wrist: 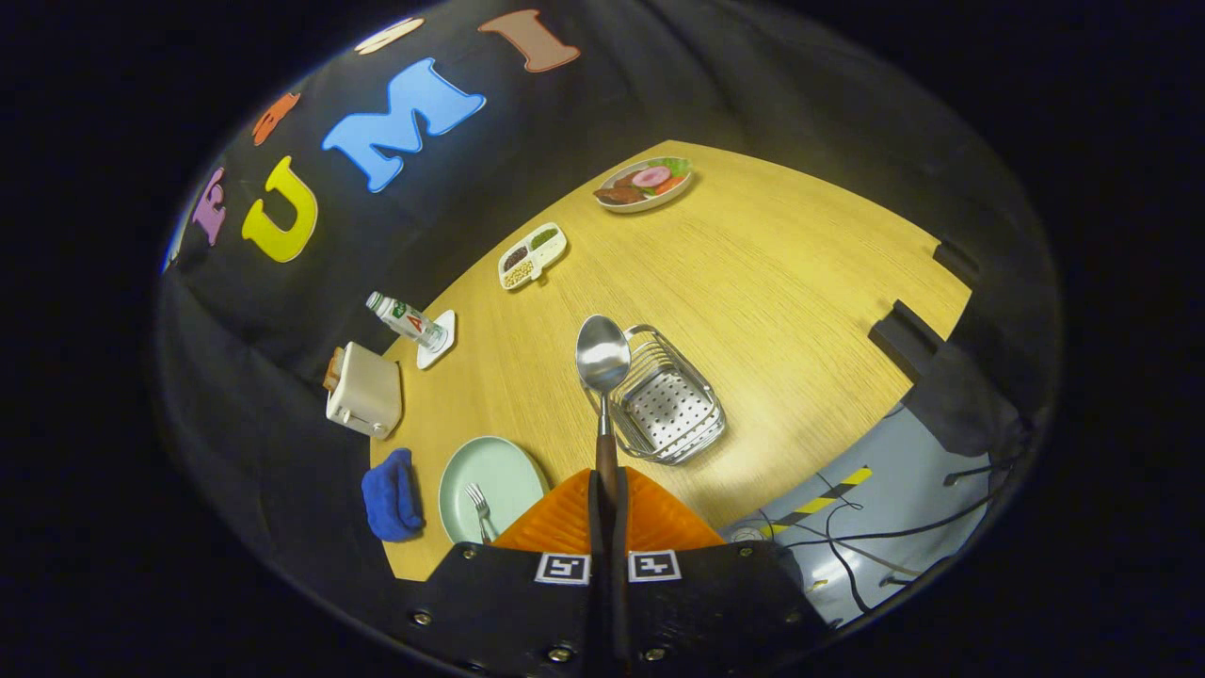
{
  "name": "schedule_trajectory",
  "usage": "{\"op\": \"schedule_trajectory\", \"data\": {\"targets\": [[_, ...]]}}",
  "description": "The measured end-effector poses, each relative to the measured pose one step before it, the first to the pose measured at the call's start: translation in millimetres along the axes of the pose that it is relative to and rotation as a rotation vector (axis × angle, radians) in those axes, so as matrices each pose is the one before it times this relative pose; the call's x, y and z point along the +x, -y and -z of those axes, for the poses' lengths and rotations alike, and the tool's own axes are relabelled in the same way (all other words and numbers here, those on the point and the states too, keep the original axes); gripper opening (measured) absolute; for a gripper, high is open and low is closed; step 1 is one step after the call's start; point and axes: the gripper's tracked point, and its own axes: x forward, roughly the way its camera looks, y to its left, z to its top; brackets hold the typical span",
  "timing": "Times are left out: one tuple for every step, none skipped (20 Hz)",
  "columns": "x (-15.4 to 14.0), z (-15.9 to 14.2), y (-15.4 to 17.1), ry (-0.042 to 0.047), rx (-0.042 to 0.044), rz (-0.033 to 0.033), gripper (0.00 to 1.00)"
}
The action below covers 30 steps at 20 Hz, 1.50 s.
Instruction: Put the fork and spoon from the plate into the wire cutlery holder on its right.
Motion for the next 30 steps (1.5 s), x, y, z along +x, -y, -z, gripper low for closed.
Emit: {"op": "schedule_trajectory", "data": {"targets": [[0.46,2.63,3.12,-0.00774,0.00381,0.00938,0.01],[0.06,1.13,2.17,-0.00699,0.00444,0.00704,0.01],[0.36,2.06,1.55,-0.0093,0.0031,0.00493,0.01],[1.13,1.06,-1.08,-0.00765,0.00371,0.00278,0.01],[0.87,1.57,0.27,-0.00667,0.00167,0.00291,0.01],[0.46,0.1,-0.41,0.00015,0.00123,0.0039,0.01],[0.27,-1.52,3.11,0.00328,-0.00162,0.0079,0.01],[-1.81,-1.59,1.75,0.00367,-0.00238,0.01122,0.01],[-1.61,-1.12,-0.16,0.00427,-0.00138,0.01029,0.01],[-0.24,-2.19,-0.6,0.00219,0.00036,0.00612,0.01],[0.18,-0.4,-0.64,-0.00415,-0.00102,0.00182,0.01],[-0.78,-0.97,-0.54,-0.00355,0.00443,0.00057,0.01],[0.17,-0.68,0.82,-0.00233,0.0072,0.00438,0.01],[0.0,-1.29,0.34,-0.00146,0.00452,-0.00017,0.01],[-0.63,-2.08,1.23,0.00482,-0.00227,0.00271,0.06],[-0.39,-1.99,0.3,0.00305,-0.00603,0.00608,0.06],[-1.72,-1.38,-1.28,0.01172,-0.00487,0.00107,0.06],[-0.54,-1.77,2.05,0.01084,-0.00859,0.01528,0.09],[0.23,-3.38,-3.36,0.01606,-0.00951,0.00049,0.09],[-2.74,-7.06,-7.14,0.02602,-0.00127,-0.02156,0.09],[2.95,-5.62,-5.77,0.021,-0.00746,-0.01149,0.14],[0.46,-4.19,1.5,0.0252,-0.02038,0.01131,0.21],[0.49,-5.85,-0.44,0.03299,-0.02742,0.00193,0.25],[-2.56,-3.14,-2.64,0.02847,-0.03683,0.0015,0.34],[-4.97,-5.9,-0.96,0.02993,-0.0329,0.00685,0.47],[-3.22,-5.5,-3.2,0.02699,-0.03059,-0.00427,0.59],[-0.15,-3.26,-5.6,0.0208,-0.02779,-0.00735,0.59],[-1.16,-2.89,-4.43,0.0144,-0.02531,-0.0063,0.59],[0.6,-0.37,-5.28,0.01058,-0.02248,-0.01013,0.59],[0.11,-1.04,-5.31,0.00518,-0.02195,-0.00924,0.59]]}}
